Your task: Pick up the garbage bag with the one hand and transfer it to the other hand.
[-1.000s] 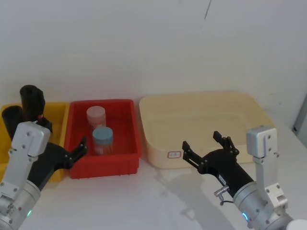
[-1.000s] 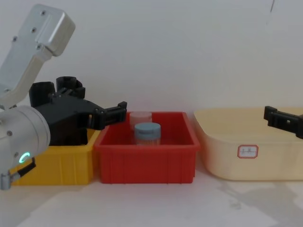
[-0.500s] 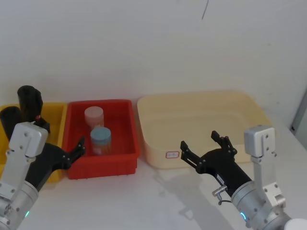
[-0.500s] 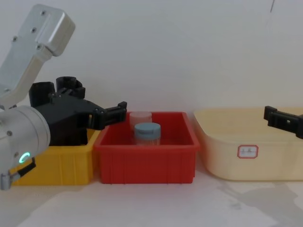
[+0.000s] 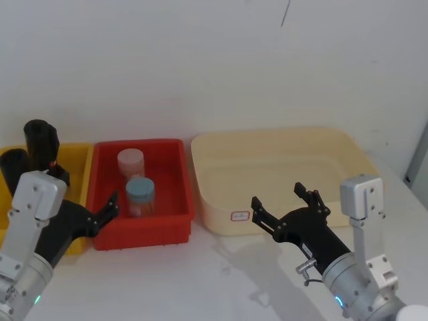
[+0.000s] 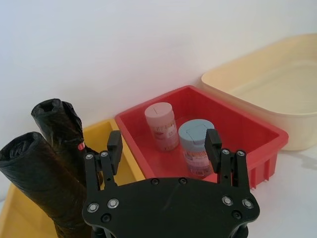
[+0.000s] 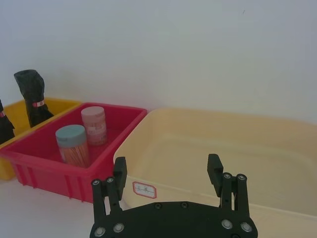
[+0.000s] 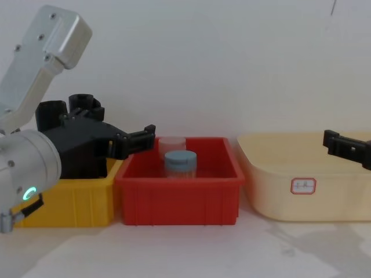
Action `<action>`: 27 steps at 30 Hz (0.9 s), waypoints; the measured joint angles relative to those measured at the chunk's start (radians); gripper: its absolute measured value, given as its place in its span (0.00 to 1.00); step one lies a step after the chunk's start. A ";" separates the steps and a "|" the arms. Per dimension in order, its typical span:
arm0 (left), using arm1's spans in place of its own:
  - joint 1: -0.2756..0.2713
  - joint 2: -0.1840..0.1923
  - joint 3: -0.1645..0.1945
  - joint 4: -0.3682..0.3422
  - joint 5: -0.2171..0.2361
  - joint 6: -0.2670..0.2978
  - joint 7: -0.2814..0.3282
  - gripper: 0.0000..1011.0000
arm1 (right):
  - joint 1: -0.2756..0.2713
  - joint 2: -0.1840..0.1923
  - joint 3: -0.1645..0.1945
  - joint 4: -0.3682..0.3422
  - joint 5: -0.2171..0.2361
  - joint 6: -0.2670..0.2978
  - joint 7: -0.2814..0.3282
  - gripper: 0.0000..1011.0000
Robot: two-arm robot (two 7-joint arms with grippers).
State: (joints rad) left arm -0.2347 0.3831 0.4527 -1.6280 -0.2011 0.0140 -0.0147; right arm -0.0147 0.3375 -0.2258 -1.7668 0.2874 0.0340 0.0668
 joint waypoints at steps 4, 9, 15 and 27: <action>0.011 0.006 -0.005 -0.009 -0.006 0.003 -0.006 0.99 | 0.000 0.000 0.000 0.000 0.000 0.000 0.000 0.99; 0.053 0.028 -0.026 -0.046 -0.033 0.013 -0.022 0.99 | 0.000 0.000 0.000 0.000 0.000 0.000 0.000 0.99; 0.124 0.065 -0.074 -0.100 -0.077 0.021 -0.032 0.99 | 0.000 0.000 0.000 0.000 0.000 0.000 0.000 0.99; 0.187 0.111 -0.181 -0.148 -0.174 0.074 -0.048 0.99 | 0.000 0.000 0.000 0.000 0.000 0.000 0.000 0.99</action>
State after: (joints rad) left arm -0.0472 0.4945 0.2722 -1.7755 -0.3748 0.0883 -0.0629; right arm -0.0146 0.3374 -0.2259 -1.7668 0.2874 0.0340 0.0668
